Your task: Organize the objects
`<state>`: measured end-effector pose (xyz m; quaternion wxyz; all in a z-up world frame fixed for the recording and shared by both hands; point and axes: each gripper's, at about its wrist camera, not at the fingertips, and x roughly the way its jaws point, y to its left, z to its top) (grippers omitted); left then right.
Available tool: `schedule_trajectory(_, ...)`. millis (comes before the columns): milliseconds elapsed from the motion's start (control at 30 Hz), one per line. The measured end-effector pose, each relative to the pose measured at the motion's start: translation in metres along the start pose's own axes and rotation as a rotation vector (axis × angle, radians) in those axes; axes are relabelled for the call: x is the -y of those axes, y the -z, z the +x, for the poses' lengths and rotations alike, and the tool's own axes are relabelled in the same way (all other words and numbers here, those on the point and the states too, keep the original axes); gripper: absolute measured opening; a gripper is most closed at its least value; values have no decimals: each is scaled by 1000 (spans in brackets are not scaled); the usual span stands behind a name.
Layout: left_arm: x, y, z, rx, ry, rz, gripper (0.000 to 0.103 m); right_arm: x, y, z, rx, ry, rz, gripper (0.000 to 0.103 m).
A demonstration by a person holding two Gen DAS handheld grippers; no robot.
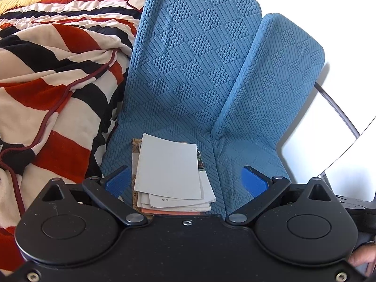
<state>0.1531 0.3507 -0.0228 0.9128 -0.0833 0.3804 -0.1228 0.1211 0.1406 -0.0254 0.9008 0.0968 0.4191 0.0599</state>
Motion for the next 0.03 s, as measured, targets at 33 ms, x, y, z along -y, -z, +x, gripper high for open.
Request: schedule_trajectory(33,0,0,1,-1,-1,1,100,0,0,0,1,1,-1,83)
